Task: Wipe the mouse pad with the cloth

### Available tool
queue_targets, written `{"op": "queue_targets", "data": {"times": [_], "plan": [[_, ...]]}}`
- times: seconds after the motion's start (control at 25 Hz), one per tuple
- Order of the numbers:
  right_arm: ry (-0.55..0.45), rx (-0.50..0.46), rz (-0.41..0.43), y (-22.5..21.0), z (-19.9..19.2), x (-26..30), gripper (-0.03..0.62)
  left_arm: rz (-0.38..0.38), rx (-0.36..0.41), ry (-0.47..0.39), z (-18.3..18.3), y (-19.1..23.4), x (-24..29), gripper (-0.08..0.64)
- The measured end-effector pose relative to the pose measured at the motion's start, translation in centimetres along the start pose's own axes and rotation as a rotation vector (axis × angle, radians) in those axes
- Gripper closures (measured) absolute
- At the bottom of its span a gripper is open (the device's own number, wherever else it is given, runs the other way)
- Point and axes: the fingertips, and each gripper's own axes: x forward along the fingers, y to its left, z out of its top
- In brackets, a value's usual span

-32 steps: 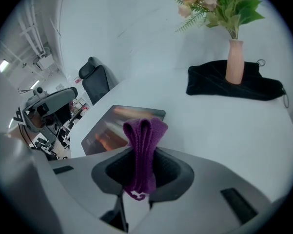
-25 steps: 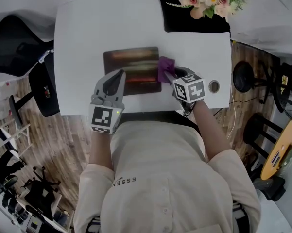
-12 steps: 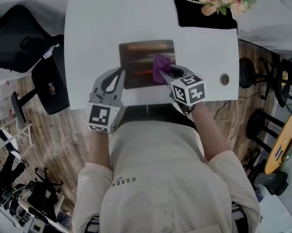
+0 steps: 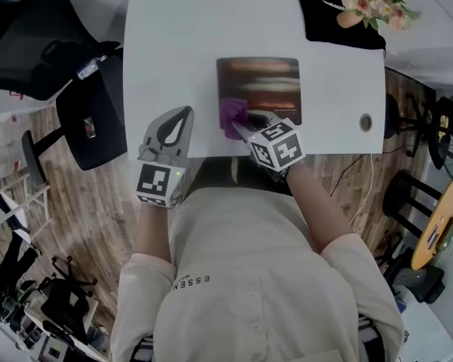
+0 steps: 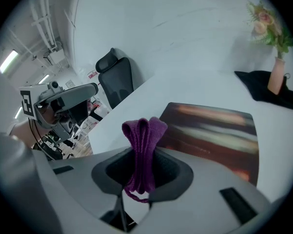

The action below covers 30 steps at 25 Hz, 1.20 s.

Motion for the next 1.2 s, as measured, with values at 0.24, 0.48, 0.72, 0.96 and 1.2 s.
{"op": "queue_targets", "data": {"times": [0.24, 0.48, 0.72, 0.96, 1.2], "plan": [[0.023, -0.014, 0.004, 1.1, 0.1, 2.3, 0.492, 0.006, -0.015, 0.003, -0.8, 0.8, -0.8, 0.557], [0.043, -0.023, 0.007, 0.3, 0.0, 2.6, 0.492, 0.017, -0.031, 0.012, -1.0, 0.4, -0.6, 0.557], [0.042, -0.019, -0.014, -1.2, -0.6, 1.5, 0.492, 0.021, -0.024, 0.023, -0.8, -1.1, 0.5, 0.557], [0.042, -0.016, -0.03, -3.8, -1.5, -0.3, 0.492, 0.004, -0.008, 0.012, 0.3, -3.4, 2.3, 0.557], [0.042, 0.005, -0.044, -6.9, -2.6, -2.2, 0.492, -0.011, 0.0, 0.014, 1.2, -5.7, 4.6, 0.557]]}}
